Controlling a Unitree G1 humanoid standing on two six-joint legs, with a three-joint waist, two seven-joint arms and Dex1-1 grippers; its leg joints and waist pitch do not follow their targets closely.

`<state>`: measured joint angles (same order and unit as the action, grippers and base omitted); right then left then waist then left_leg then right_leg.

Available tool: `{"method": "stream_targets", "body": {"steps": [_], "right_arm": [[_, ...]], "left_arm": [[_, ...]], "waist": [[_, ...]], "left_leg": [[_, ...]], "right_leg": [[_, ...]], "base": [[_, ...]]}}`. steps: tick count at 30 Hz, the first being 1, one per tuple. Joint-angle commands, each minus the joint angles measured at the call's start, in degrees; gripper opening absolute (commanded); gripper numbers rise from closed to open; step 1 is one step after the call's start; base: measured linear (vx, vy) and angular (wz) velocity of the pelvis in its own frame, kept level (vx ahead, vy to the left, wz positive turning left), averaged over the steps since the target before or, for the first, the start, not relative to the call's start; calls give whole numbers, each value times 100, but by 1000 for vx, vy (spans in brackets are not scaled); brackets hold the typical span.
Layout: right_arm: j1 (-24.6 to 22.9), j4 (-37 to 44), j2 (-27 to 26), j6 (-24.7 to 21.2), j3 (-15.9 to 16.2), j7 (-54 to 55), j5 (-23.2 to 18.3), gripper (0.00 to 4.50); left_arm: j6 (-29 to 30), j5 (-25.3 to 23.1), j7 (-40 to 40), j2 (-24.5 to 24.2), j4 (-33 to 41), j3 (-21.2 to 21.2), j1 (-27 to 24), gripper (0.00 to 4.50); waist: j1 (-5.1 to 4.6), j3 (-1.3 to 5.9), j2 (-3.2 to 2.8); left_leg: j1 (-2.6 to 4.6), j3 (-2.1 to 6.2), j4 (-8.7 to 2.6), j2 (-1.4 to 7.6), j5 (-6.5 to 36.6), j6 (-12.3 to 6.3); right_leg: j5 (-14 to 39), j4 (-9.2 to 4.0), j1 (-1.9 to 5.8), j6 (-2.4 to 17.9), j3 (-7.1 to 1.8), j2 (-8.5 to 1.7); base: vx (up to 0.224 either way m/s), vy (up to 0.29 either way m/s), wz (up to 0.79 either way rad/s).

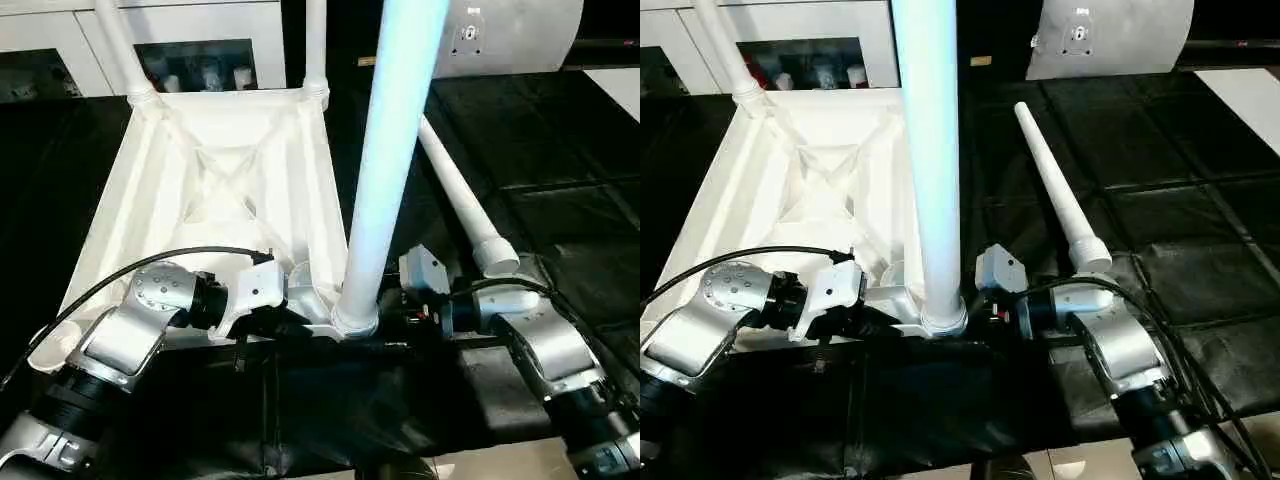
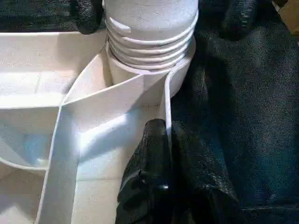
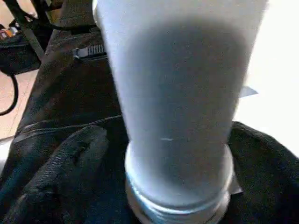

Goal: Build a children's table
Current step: Rotate leg to tighten

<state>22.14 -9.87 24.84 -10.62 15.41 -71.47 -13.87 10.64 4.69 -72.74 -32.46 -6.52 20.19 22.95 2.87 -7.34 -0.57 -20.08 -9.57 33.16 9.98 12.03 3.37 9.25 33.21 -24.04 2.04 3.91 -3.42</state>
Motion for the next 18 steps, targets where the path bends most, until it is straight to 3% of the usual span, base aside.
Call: {"method": "stream_targets", "body": {"steps": [1, 6, 18], "right_arm": [[19, -42, -5, -3, 18, -80, -41, 396], [44, -126, -17, 7, 38, -132, -39, 364], [27, -200, -47, -66, 116, -215, -76, 276]], "left_arm": [[-95, -65, -296, 10, -55, 304, 15, 0], [-127, -77, -298, 5, -101, 309, 44, 0], [-60, -8, -276, -33, -111, 253, 3, 0]], "waist": [[-37, 367, 48], [-25, 358, 59], [-2, 370, 49]], "left_leg": [[-7, 44, -337, 302, 161, -823], [-9, 42, -348, 302, 276, -727], [-11, 42, -347, 306, 229, -735]], "right_leg": [[976, -259, 358, 1488, -333, -463], [1255, -294, 358, 1408, -334, -466], [1150, -277, 361, 1438, -333, -470]], "base": [[0, 0, 0], [0, 0, 0], [0, 0, 0]]}}
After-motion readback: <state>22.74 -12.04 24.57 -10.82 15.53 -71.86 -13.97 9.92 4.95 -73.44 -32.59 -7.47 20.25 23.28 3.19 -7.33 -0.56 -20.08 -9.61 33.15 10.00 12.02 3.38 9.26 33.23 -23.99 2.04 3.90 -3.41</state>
